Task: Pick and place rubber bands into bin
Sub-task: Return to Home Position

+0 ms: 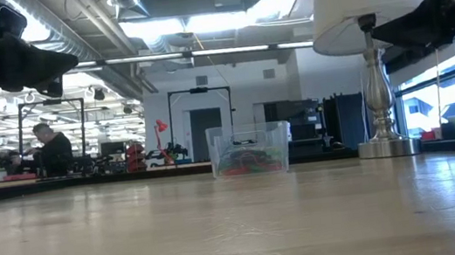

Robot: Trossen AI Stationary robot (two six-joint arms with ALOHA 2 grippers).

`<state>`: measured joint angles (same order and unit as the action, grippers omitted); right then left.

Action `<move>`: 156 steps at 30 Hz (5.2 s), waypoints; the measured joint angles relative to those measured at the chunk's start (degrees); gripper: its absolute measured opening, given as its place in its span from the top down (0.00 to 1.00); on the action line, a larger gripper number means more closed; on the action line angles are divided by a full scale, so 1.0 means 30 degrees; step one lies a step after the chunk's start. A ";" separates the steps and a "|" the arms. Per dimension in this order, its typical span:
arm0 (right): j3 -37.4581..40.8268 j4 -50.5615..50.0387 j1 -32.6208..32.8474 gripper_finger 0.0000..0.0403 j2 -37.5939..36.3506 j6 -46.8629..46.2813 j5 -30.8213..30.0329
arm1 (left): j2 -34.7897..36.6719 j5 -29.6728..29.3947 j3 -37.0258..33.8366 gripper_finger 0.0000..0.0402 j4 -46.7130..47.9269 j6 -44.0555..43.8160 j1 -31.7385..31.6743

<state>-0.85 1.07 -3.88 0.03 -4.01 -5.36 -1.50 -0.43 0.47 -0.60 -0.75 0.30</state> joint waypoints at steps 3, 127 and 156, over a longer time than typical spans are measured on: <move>0.0154 0.0357 -0.0003 1.00 0.0066 0.0426 0.0322 | 0.0000 -0.0007 0.0000 0.97 0.0000 0.0000 -0.0007; 0.0154 0.0377 0.2382 0.93 0.0066 0.1936 0.0633 | 0.0000 -0.0002 0.0000 0.98 -0.0002 0.0000 0.0000; 0.0154 0.0375 0.2382 0.93 0.0066 0.1957 0.0654 | 0.0000 -0.0005 -0.0001 0.97 0.0000 0.0000 -0.0006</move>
<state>-0.38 2.19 3.27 0.23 1.86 -3.40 -1.50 -0.44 0.47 -0.60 -0.75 0.28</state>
